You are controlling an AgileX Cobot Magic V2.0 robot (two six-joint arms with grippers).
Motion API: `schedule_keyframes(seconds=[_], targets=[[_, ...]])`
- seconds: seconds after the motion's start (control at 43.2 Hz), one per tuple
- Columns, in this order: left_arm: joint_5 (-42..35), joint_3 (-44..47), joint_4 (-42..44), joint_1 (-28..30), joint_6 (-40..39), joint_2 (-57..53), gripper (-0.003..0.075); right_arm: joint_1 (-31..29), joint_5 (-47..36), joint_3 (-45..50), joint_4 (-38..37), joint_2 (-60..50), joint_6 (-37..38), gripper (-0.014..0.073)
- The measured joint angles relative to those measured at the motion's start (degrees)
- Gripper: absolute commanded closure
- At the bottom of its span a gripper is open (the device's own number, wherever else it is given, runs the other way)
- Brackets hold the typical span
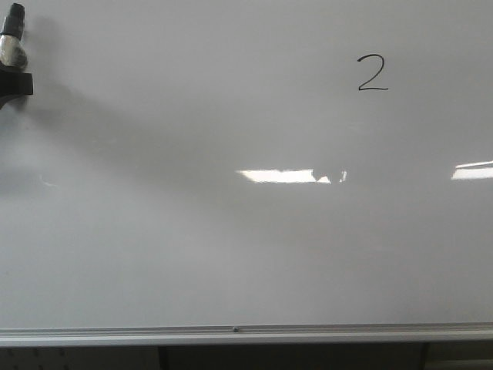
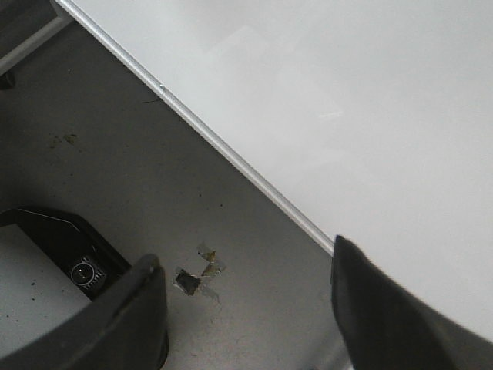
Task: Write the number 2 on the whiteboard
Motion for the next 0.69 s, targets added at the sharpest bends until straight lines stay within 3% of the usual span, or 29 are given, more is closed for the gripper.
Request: schedule_keyframes(seconds=[0.162, 0.347, 0.486, 0.695], targets=[[2.43, -0.11, 0.40, -0.10, 0.00, -1.25, 0.0384, 0.00, 0.00, 0.00, 0.00, 0.00, 0.00, 0.0105], [11.68, -0.11, 0.28, 0.00, 0.00, -9.66, 0.0384, 0.00, 1.09, -0.71, 0.00, -0.56, 0.00, 0.0105], [23.05, -0.11, 4.82, 0.00, 0.00, -20.37, 0.0384, 0.00, 2.94, -3.49, 0.00, -2.38, 3.27, 0.0105], [45.34, -0.11, 6.96, -1.15, 0.00, -37.28, 0.0384, 0.00, 3.09, -5.13, 0.00, -4.86, 14.79, 0.0105]])
